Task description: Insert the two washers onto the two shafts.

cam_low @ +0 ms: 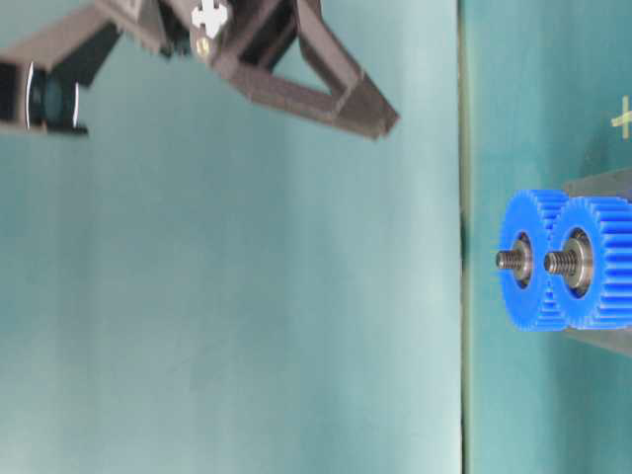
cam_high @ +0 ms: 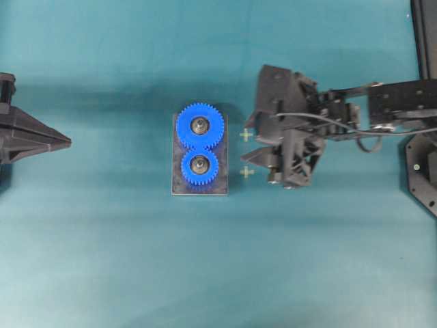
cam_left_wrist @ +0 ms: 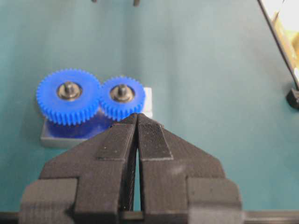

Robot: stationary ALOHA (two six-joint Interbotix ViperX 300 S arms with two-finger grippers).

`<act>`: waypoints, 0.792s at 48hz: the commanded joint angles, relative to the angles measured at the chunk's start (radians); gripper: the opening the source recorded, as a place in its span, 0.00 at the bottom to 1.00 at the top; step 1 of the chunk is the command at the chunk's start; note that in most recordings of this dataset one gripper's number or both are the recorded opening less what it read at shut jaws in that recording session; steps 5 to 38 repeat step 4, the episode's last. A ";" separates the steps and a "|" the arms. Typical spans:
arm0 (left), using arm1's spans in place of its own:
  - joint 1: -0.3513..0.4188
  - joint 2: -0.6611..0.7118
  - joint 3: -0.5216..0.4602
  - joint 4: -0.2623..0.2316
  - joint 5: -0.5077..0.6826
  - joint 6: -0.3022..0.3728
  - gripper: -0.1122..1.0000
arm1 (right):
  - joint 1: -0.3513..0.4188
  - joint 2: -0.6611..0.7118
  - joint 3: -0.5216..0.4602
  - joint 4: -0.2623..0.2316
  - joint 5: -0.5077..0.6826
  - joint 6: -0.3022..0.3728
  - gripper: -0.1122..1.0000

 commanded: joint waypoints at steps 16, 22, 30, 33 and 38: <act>-0.002 0.005 0.003 0.002 0.017 -0.003 0.11 | -0.008 -0.055 0.040 -0.002 -0.037 0.011 0.78; -0.002 0.005 0.003 0.002 0.017 -0.003 0.11 | -0.008 -0.055 0.040 -0.002 -0.037 0.011 0.78; -0.002 0.005 0.003 0.002 0.017 -0.003 0.11 | -0.008 -0.055 0.040 -0.002 -0.037 0.011 0.78; -0.002 0.005 0.003 0.002 0.017 -0.003 0.11 | -0.008 -0.055 0.040 -0.002 -0.037 0.011 0.78; -0.002 0.005 0.003 0.002 0.017 -0.003 0.11 | -0.008 -0.055 0.040 -0.002 -0.037 0.011 0.78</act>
